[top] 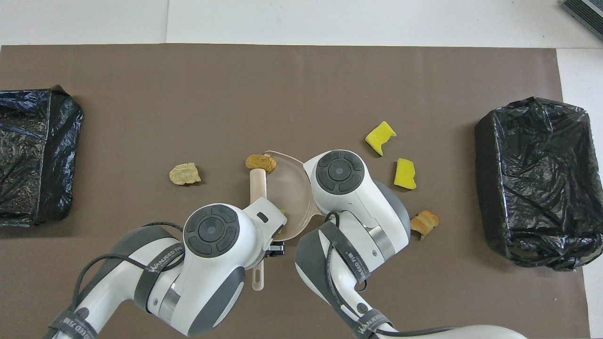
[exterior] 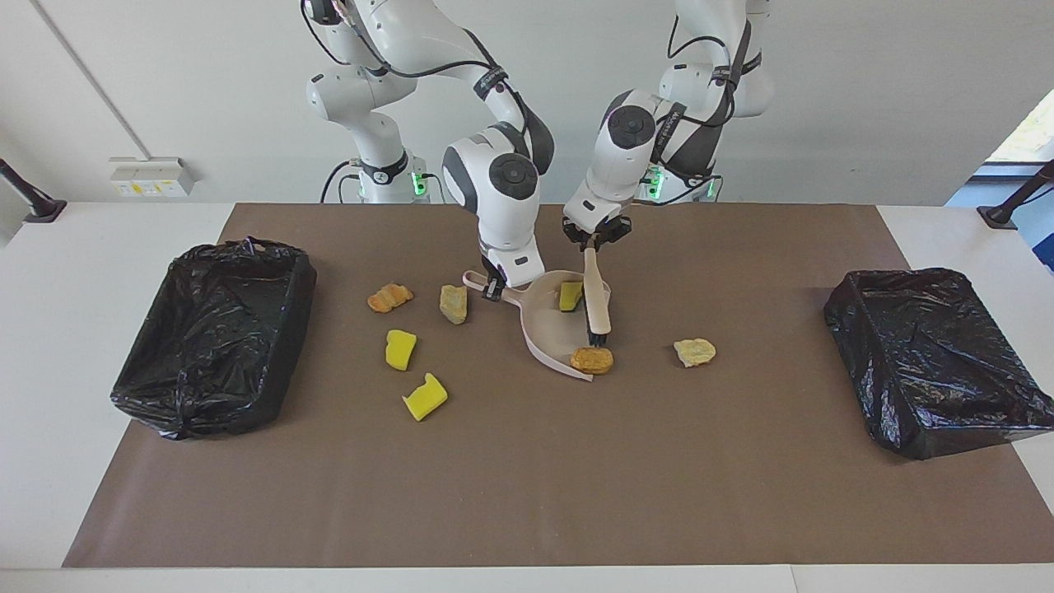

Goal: Sweep and dump trash in bin
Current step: 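Sweep the yellow sponge into the dustpan with the left gripper's brush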

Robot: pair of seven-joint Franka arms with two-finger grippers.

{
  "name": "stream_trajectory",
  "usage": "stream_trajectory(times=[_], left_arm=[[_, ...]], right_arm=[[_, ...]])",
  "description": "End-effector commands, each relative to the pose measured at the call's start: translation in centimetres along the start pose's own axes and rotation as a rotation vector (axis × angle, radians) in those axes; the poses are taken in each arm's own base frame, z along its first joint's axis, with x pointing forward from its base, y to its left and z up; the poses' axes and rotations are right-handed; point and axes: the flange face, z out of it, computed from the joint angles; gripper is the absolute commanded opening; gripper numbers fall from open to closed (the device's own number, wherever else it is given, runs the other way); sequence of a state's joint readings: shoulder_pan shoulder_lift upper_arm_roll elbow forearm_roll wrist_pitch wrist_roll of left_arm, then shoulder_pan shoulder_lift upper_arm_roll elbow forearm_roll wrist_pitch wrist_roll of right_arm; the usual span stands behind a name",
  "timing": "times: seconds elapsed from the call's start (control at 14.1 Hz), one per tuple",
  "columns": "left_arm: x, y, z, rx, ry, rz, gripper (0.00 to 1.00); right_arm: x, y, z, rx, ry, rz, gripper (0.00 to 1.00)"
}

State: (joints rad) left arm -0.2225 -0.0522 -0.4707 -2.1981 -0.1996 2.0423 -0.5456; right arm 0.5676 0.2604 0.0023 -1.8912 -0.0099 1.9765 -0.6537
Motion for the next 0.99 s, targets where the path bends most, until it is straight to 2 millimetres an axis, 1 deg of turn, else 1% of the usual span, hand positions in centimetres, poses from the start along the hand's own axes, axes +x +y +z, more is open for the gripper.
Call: stream_trajectory(times=[0.0, 0.14, 0.21, 0.35, 0.5, 0.64, 0.71, 0.85, 0.92], left_arm=[[-0.3, -1.4, -2.5, 0.016, -0.026, 0.019, 0.00], [0.6, -4.8, -4.6, 0.011, -0.027, 0.013, 0.00], [1.4, -7.1, -5.5, 0.004, -0.028, 0.006, 0.00], [3.6, -11.5, -6.3, 0.017, 0.002, 0.024, 0.00], [6.2, -16.8, -6.6, 0.016, 0.032, 0.086, 0.00], [8.8, -21.3, -5.3, 0.018, 0.049, 0.137, 0.00], [10.2, -22.9, -4.1, 0.047, 0.059, 0.152, 0.00], [12.1, -25.9, -2.4, 0.081, 0.087, 0.144, 0.00], [12.7, -26.5, -1.5, 0.084, 0.085, 0.142, 0.00]], right_arm=[[0.4, 0.2, 0.2, -0.020, -0.001, 0.025, 0.00], [0.4, 0.2, 0.2, -0.020, -0.001, 0.027, 0.00], [0.4, 0.2, 0.2, -0.020, -0.001, 0.027, 0.00], [0.4, 0.2, 0.2, -0.021, 0.000, 0.039, 0.00], [0.4, 0.2, 0.2, -0.021, 0.000, 0.039, 0.00], [0.4, 0.2, 0.2, -0.021, 0.000, 0.039, 0.00], [0.4, 0.2, 0.2, -0.021, 0.000, 0.039, 0.00], [0.5, 0.2, 0.2, -0.022, 0.001, 0.039, 0.00], [0.5, 0.2, 0.2, -0.022, 0.001, 0.041, 0.00]])
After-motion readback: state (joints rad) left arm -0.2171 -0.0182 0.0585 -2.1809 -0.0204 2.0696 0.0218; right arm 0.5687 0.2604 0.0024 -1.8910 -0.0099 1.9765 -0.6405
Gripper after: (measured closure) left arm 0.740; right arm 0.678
